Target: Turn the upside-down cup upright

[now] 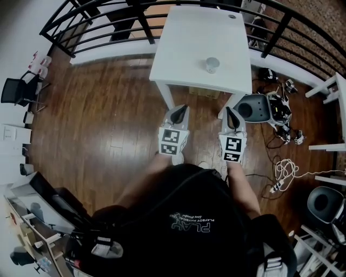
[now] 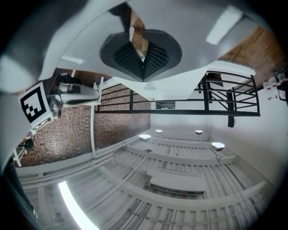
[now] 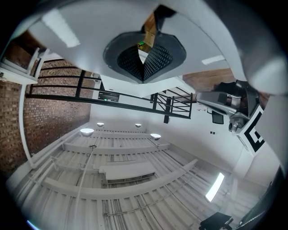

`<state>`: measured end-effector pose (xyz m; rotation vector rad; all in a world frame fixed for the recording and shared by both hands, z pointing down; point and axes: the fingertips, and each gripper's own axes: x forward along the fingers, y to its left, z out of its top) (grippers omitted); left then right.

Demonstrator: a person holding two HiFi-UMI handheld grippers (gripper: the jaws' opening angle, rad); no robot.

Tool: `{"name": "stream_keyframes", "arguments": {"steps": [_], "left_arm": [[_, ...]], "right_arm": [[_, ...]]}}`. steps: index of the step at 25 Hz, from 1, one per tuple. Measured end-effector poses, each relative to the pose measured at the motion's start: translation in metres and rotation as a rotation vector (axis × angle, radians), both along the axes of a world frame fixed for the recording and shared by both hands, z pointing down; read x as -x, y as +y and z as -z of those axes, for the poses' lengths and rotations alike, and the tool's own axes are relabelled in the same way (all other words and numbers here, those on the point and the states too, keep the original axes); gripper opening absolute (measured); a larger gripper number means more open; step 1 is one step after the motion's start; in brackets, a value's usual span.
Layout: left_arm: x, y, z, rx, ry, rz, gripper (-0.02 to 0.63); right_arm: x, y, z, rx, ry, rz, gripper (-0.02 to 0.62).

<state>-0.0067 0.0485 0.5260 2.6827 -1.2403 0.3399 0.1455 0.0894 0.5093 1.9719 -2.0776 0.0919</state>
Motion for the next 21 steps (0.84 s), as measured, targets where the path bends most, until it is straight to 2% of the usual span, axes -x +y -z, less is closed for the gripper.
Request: {"name": "stream_keyframes", "arguments": {"steps": [10,21], "left_arm": [[0.005,0.003,0.002,-0.007,-0.001,0.005,0.000],[0.014,0.004,0.000,-0.004,-0.003,0.012,0.000]], "right_arm": [[0.009,0.000,0.006,-0.024,-0.006,0.011,0.012],[0.014,0.003,-0.002,0.000,-0.002,0.004,0.012]]}}
